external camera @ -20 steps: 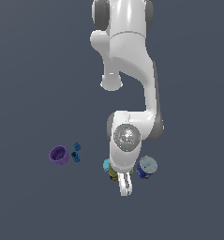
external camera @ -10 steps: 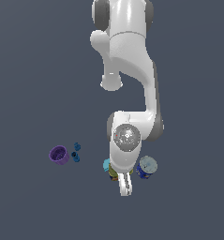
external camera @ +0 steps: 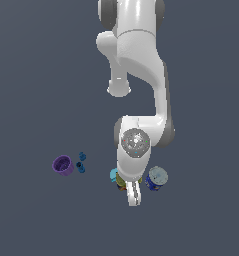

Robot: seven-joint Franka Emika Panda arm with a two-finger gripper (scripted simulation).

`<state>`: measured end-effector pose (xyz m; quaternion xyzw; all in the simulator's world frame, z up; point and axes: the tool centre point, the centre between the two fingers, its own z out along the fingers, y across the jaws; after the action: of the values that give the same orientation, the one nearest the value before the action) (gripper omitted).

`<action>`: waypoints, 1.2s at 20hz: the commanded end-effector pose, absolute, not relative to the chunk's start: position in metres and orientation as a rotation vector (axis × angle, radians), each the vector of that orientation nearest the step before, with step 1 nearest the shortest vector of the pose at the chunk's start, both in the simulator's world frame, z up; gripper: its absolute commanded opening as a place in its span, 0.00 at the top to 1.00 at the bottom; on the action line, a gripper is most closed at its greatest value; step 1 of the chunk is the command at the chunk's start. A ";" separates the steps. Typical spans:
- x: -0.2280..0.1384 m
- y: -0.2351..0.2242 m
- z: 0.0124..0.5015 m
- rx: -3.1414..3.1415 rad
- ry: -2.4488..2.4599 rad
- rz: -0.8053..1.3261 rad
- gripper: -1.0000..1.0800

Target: Pick up a designated object from a clutter of objects.

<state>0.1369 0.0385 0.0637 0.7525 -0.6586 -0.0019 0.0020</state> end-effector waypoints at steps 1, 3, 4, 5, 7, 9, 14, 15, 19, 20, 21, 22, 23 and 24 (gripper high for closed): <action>0.134 0.039 0.072 2.364 -2.069 -0.002 1.00; 0.128 0.039 0.079 2.364 -2.069 -0.002 1.00; 0.125 0.040 0.082 2.364 -2.069 -0.002 1.00; 0.121 0.040 0.086 2.364 -2.069 -0.003 1.00; 0.114 0.040 0.096 2.364 -2.069 -0.003 1.00; 0.105 0.041 0.106 2.365 -2.069 -0.003 1.00; 0.078 0.042 0.138 2.366 -2.070 -0.005 1.00; 0.073 0.043 0.144 2.366 -2.070 -0.006 1.00; 0.051 0.044 0.171 2.366 -2.070 -0.007 1.00; 0.046 0.044 0.177 2.366 -2.070 -0.007 1.00; 0.040 0.045 0.184 2.366 -2.070 -0.007 1.00; 0.035 0.045 0.191 2.366 -2.070 -0.007 1.00; 0.029 0.045 0.197 2.366 -2.070 -0.007 1.00; 0.024 0.045 0.204 2.366 -2.070 -0.007 1.00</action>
<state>0.0315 0.0450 0.1920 0.7526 -0.6584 -0.0035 0.0005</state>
